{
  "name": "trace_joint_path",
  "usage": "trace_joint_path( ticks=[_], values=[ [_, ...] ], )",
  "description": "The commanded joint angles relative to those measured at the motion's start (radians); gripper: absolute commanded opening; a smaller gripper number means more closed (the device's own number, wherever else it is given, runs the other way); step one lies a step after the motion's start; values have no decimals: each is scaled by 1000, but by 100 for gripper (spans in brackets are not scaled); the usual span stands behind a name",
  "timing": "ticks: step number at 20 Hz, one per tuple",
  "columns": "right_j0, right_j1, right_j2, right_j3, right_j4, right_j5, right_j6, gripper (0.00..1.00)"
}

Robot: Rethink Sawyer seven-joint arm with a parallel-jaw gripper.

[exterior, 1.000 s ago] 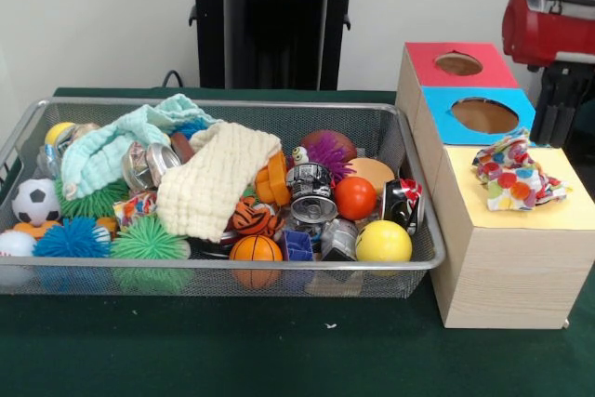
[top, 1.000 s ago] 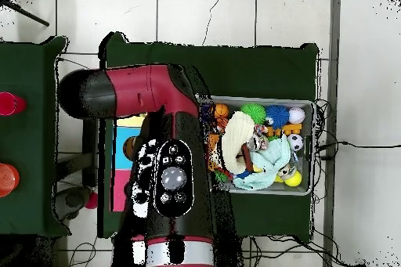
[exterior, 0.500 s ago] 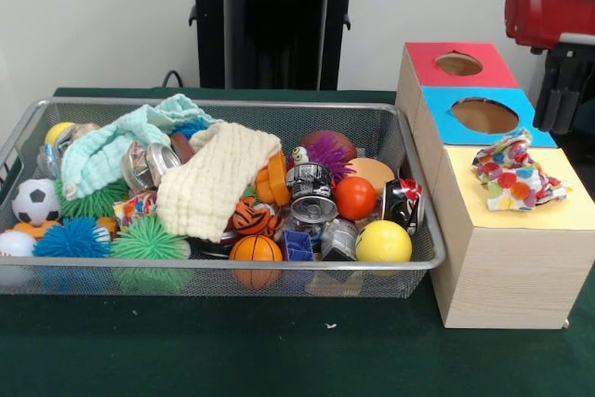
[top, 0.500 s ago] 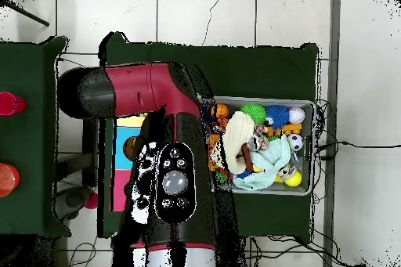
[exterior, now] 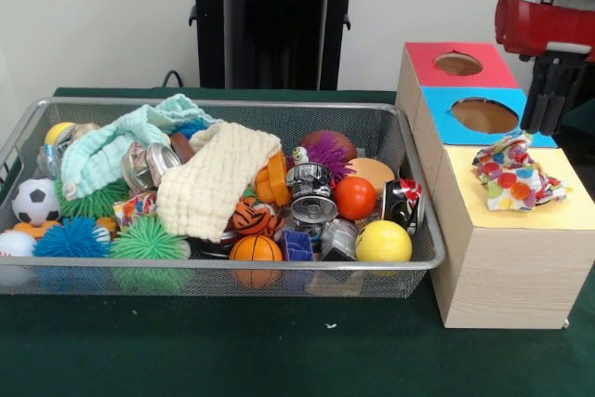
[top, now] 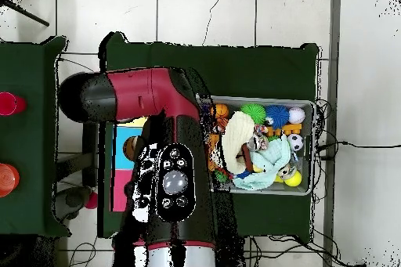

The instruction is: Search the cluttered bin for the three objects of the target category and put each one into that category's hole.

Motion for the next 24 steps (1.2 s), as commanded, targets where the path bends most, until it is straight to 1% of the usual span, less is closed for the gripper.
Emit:
trace_joint_path(
  ticks=[1, 5, 9, 15, 24],
  values=[
    [-25, 26, 62, 136, -39, 73, -39, 0],
    [-23, 33, 61, 133, -40, 62, -28, 0],
    [-24, 45, 62, 142, -36, 31, -5, 0],
    [-26, 53, 68, 148, -30, 29, 2, 0],
    [-20, 62, 71, 149, 1, 38, 55, 0]
  ],
)
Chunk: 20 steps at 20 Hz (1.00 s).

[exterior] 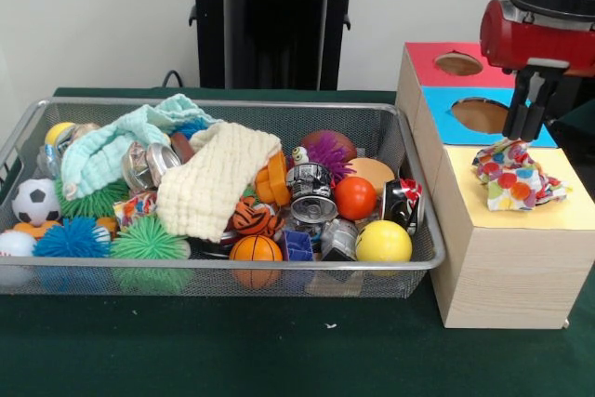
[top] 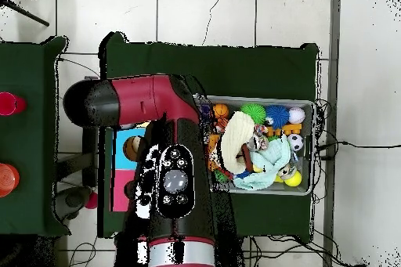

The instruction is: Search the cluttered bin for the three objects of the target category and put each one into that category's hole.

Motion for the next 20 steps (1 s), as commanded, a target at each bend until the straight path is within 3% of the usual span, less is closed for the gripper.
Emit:
trace_joint_path(
  ticks=[1, 20],
  values=[
    [-19, 53, 70, 107, 14, 38, 61, 0],
    [-25, 53, 94, 147, 100, -21, 109, 0]
  ],
)
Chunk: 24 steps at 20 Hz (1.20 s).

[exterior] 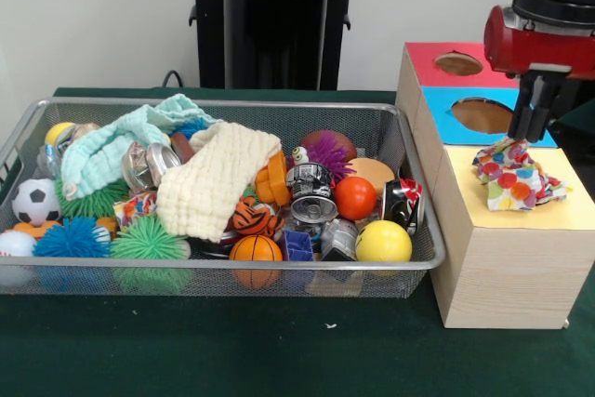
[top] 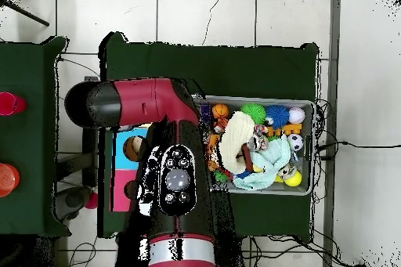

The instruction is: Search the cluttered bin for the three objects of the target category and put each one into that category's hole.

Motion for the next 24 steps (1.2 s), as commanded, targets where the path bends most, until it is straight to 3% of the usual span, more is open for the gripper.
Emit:
trace_joint_path(
  ticks=[1, 13, 24],
  values=[
    [-24, 45, 91, 126, 41, -22, 105, 0],
    [-3, 71, 53, 116, -15, -32, 67, 0],
    [-3, 88, 57, 112, 21, -60, 123, 0]
  ],
)
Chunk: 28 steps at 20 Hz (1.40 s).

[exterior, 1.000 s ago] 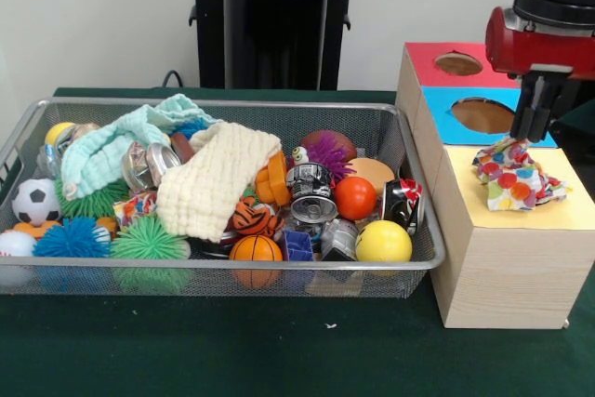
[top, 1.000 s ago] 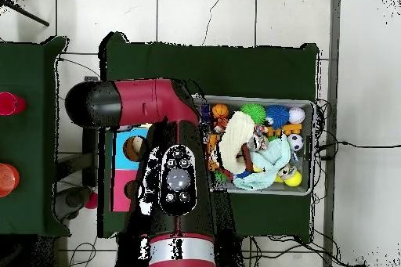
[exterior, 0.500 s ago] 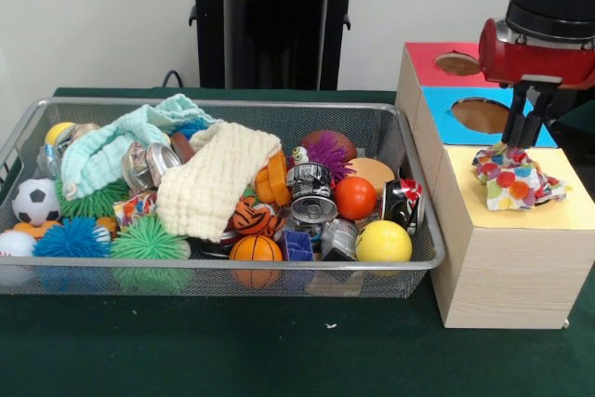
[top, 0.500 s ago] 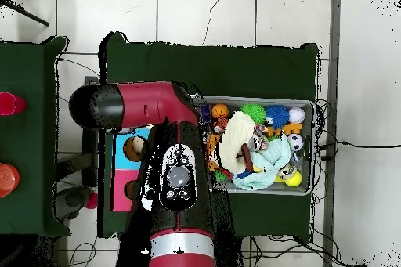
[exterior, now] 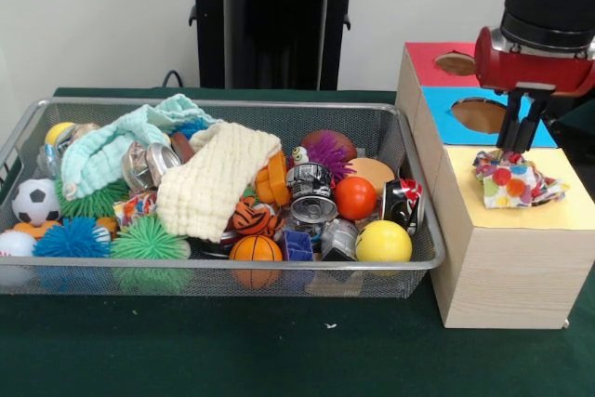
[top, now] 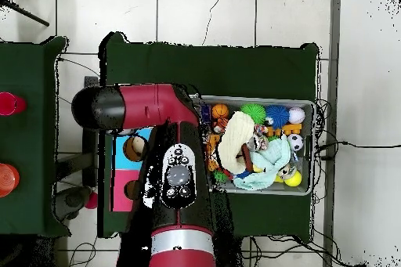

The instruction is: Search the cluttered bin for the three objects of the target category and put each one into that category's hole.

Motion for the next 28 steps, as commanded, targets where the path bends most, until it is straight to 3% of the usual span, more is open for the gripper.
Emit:
trace_joint_path(
  ticks=[1, 4, 8, 15, 19, 22, 28],
  values=[
    [-4, 56, 58, 86, 14, -48, 127, 0],
    [-6, 51, 65, 90, 24, -58, 130, 0],
    [-9, 45, 75, 107, 26, -186, 151, 0],
    [-17, 49, 87, 119, 48, -252, 157, 0],
    [-26, 49, 103, 143, 64, -340, 165, 0],
    [-20, 60, 92, 132, 63, -318, 147, 0],
    [-5, 88, 59, 109, 29, -173, 78, 0]
  ],
)
